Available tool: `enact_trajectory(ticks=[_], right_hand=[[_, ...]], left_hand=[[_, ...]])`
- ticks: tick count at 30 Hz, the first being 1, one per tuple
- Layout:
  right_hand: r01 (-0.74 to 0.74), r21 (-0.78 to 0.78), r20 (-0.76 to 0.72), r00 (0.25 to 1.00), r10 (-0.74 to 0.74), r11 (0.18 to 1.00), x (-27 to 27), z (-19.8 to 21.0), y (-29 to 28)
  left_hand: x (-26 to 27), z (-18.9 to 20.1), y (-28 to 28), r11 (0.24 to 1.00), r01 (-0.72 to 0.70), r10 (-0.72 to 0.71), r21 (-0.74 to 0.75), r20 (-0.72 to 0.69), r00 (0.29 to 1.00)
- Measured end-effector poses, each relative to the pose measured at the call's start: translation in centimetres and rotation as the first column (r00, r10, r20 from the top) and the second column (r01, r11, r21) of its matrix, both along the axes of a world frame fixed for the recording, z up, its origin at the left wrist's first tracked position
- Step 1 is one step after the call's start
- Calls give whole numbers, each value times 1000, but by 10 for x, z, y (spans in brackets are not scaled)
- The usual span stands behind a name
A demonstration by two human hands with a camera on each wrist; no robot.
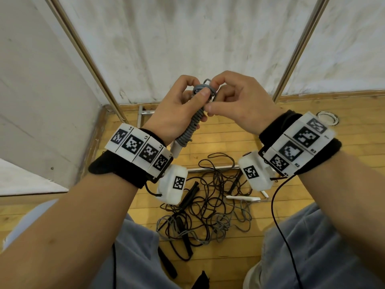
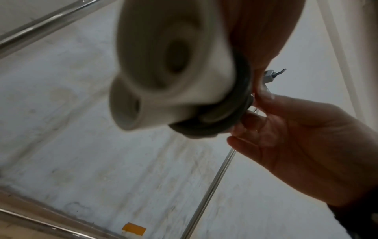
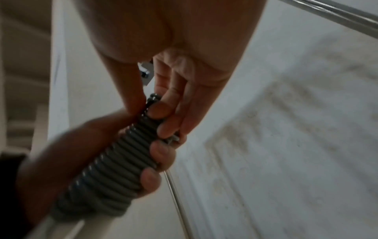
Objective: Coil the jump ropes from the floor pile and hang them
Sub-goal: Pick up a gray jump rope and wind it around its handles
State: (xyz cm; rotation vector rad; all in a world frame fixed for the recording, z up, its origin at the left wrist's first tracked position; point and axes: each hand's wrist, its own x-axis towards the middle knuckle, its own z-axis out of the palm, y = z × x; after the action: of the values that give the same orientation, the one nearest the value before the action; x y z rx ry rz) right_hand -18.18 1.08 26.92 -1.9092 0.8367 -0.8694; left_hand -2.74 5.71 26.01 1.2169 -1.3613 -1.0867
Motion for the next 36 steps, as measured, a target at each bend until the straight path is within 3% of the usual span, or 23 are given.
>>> enact_trajectory(ticks=[4, 11, 18, 22, 26, 32, 36], right_hand=[[62, -69, -35, 997, -65, 996, 4, -3, 2], [119, -190, -55, 990, -132, 975, -2, 3, 1], [188, -344, -118, 963, -241, 920, -2, 4, -1], [181, -427, -136, 956, -261, 886, 1, 3, 1], [126, -535, -192, 945, -266, 835, 4, 2, 5], [240, -671, 21, 952, -305, 701, 7, -9, 5], [235, -697, 37, 955, -293, 678, 10, -20, 8]], left_hand=[[-1, -1, -1, 999, -23, 24, 41, -39, 999], [-2, 4, -4, 991, 68, -44, 118, -198, 979], [-7, 5, -1, 999, 31, -29, 44, -54, 998], [-16, 8, 0, 994, -42, 53, 101, -105, 993], [-20, 8, -3, 979, -119, 130, 166, -53, 990], [-17, 8, -3, 973, -190, 205, 128, -117, 972], [-13, 6, 0, 976, -204, 210, 73, -93, 973]])
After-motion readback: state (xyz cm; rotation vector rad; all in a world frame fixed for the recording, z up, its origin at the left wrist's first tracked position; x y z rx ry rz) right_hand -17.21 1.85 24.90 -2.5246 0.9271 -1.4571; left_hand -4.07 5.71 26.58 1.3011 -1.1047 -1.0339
